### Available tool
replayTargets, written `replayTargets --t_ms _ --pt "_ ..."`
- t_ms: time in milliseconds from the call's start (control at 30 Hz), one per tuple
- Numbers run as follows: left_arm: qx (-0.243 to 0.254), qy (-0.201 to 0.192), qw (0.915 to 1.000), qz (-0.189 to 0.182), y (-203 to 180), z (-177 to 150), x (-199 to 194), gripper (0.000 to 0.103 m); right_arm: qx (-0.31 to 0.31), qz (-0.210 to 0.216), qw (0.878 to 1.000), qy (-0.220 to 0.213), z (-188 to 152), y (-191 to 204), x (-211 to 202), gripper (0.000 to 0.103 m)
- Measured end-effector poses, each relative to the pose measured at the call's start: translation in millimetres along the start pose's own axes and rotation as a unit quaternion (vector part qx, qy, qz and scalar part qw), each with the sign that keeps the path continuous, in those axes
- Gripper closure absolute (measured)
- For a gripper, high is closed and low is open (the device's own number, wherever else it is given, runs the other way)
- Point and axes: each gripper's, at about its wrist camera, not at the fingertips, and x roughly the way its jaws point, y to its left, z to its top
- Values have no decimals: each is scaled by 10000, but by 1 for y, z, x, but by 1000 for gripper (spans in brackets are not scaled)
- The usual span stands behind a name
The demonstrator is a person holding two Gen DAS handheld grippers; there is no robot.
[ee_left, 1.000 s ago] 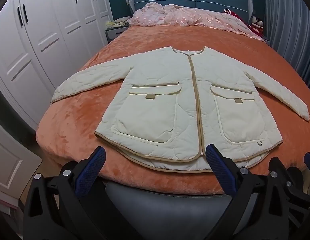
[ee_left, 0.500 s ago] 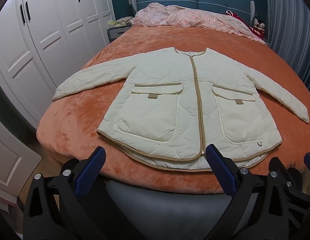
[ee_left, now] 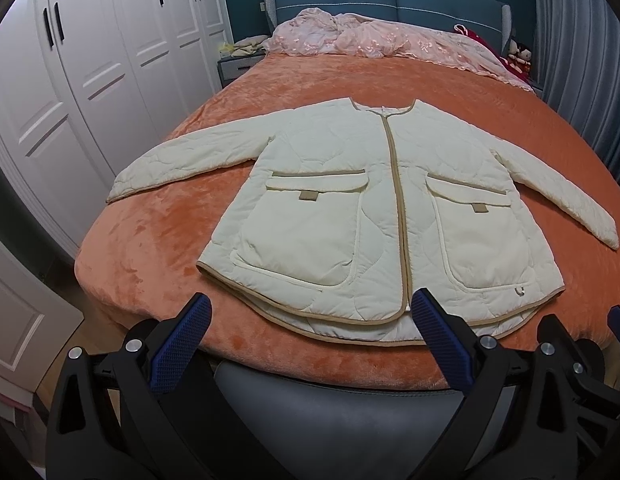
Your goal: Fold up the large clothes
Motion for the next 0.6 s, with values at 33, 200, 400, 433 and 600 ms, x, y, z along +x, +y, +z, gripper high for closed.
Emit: replayTargets --t_ms 33,200,400,433,600 --pt "-9 -4 10000 9 1 0 0 5 -5 10 10000 -4 0 1 0 5" --pt "-28 -45 10000 45 4 1 -3 5 -20 76 10000 -20 1 3 -1 5" --pt "-79 -54 9999 70 7 0 -5 5 -69 156 9999 -29 2 5 -2 5" --pt "-84 -53 9999 74 8 0 -5 5 -78 163 9998 -32 2 6 -2 5" --pt "-89 -58 9999 95 10 0 -6 5 -85 198 9998 -26 2 6 -2 5"
